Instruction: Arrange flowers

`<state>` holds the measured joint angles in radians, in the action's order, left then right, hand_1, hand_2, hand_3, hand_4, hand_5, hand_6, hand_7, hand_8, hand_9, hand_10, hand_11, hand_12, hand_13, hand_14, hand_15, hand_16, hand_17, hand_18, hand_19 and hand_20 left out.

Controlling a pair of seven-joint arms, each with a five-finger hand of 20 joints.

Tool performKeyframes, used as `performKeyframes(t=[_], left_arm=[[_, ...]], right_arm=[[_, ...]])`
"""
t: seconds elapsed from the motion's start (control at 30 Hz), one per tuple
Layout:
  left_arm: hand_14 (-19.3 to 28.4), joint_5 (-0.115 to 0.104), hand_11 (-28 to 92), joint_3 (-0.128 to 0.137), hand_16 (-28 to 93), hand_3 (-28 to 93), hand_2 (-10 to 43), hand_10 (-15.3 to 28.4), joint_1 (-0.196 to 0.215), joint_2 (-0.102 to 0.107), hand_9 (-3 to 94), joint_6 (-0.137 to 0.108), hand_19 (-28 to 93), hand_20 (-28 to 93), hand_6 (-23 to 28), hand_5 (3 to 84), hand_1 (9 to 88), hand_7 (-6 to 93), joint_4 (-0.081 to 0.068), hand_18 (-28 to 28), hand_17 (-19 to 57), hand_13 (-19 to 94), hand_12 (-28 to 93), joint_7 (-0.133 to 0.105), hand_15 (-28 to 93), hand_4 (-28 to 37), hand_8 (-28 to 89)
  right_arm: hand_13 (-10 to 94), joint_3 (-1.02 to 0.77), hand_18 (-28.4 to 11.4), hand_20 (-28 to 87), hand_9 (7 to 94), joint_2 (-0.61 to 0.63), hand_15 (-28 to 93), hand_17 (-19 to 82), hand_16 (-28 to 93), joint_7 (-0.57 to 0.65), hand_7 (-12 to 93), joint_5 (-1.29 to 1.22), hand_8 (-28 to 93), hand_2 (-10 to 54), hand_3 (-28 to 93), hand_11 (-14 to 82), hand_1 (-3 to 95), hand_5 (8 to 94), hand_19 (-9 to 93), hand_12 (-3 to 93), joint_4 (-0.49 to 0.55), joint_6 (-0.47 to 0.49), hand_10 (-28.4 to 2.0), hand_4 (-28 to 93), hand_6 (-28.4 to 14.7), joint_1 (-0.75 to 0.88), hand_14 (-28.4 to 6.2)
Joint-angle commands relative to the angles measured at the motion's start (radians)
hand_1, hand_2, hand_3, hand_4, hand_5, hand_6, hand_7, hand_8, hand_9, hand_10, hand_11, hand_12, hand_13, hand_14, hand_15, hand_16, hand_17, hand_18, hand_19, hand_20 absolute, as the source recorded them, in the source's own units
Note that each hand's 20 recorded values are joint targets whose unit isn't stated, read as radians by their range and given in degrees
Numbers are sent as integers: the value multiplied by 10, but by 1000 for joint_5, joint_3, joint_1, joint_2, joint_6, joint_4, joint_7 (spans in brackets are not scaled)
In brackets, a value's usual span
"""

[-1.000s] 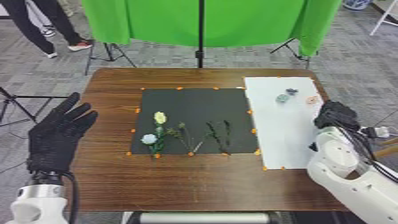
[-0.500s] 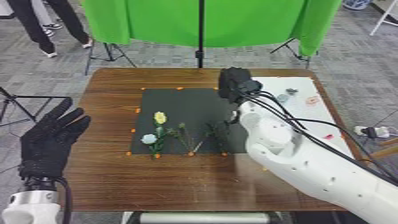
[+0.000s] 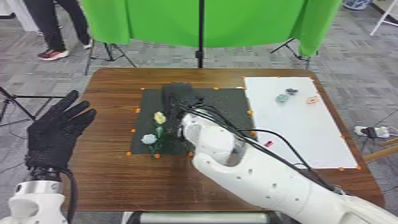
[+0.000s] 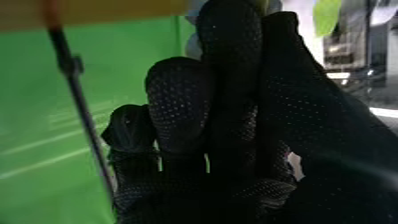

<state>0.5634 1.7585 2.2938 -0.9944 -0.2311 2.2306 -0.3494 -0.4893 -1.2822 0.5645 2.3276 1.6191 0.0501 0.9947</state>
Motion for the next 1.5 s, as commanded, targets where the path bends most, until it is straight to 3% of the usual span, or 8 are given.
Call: performKeyframes(t=[0.03,0.3,0.7,1.13,1.23,1.33,1.37,1.5], left_arm=[[272,4,270,-12,-83,797,67,206,-14,9,355,18,540,188,111,406,246,118,-17,258,-88,258,119,12,537,-234,-85],[273,0,276,-16,-83,802,67,207,-11,15,355,12,533,179,113,407,245,121,-16,255,-93,254,119,7,540,-232,-85],[273,6,278,-10,-87,805,67,207,-8,5,356,16,532,170,114,409,246,123,-14,253,-94,252,116,20,542,-229,-87],[274,-23,279,5,-88,805,65,206,95,-30,356,-15,539,171,113,409,244,123,-1,255,-93,253,116,-31,545,-230,-87],[273,-23,277,-6,-88,804,65,206,98,-42,357,-7,539,172,113,409,245,122,-5,255,-92,255,115,-32,542,-232,-88],[272,-26,274,-15,-86,804,65,205,95,-45,358,-9,538,173,112,408,244,120,-9,254,-90,256,116,-35,540,-232,-86],[273,-44,274,-26,-86,803,65,205,95,-25,358,-19,538,173,112,408,244,119,-11,254,-90,256,117,-51,539,-232,-86],[273,-40,272,-32,-84,803,65,205,100,-27,358,-11,538,175,111,408,243,119,-12,254,-90,255,118,-56,538,-233,-85]], right_arm=[[690,66,-212,580,904,2,750,283,184,28,135,21,-8,-95,670,198,541,855,932,350,-22,25,-68,-283,50,-3,-85],[599,81,-216,531,779,4,785,240,142,24,139,68,-46,-95,709,333,449,761,931,237,-10,5,-103,-283,50,-17,-116],[596,100,-224,550,747,8,822,245,144,80,140,78,-131,-95,750,424,412,708,932,214,-16,2,-110,-283,46,-52,-126],[577,47,-231,569,713,116,834,242,144,104,139,19,-130,-95,774,465,389,677,932,188,103,-34,-126,-283,33,-74,-139],[566,40,-232,565,700,157,827,233,140,145,135,-14,-129,-95,776,436,384,662,931,176,122,-38,-135,-283,25,-89,-143],[558,13,-233,560,692,202,823,226,136,174,134,-47,-128,-95,779,417,379,652,926,170,127,-63,-143,-283,23,-97,-148],[554,8,-233,558,689,225,820,223,134,191,135,-57,-127,-95,780,408,377,650,924,168,129,-79,-145,-283,22,-103,-149],[546,-15,-233,554,681,337,813,219,126,250,135,-108,-127,-95,783,380,371,637,920,160,127,-124,-149,-283,17,-123,-152]])
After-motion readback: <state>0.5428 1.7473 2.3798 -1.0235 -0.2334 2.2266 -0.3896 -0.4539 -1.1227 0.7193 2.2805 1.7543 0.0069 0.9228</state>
